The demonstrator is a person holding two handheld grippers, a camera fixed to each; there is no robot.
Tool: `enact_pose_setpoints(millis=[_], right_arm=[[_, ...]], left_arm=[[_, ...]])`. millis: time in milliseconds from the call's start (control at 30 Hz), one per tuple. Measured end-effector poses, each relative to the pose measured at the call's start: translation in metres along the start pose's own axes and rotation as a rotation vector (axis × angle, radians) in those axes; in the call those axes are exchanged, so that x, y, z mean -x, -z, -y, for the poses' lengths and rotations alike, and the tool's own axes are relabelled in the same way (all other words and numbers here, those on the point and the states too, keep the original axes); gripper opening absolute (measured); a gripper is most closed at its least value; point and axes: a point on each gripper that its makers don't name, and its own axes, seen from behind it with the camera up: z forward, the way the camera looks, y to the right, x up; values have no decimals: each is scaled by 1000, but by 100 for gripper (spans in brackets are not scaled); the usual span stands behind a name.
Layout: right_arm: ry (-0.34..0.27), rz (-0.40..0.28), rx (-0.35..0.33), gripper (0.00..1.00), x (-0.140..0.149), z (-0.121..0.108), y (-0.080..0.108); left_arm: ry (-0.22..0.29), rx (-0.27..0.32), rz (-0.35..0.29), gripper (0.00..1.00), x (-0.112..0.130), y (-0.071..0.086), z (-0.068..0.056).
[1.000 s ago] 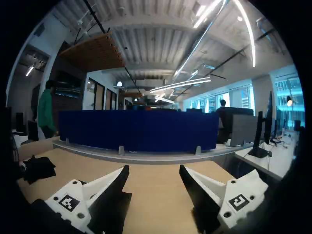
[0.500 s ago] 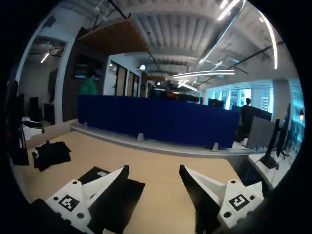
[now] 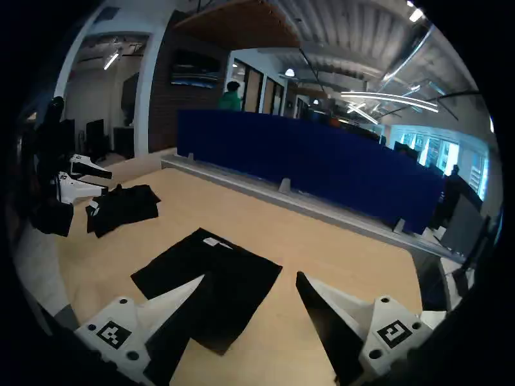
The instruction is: Fold towel
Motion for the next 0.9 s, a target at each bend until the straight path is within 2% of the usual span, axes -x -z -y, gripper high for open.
enact_pose_setpoints(millis=[167, 300, 700, 900], right_arm=[[17, 30, -10, 100, 17, 5, -5], [26, 57, -17, 100, 35, 7, -10], [16, 159, -77, 100, 104, 23, -29], [8, 208, -89, 100, 136, 30, -40]], left_arm=[[-19, 14, 30, 88, 19, -7, -6], [-30, 36, 53, 88, 37, -11, -16], [-41, 86, 158, 88, 107, -31, -44], [-46, 101, 206, 88, 136, -43, -52]])
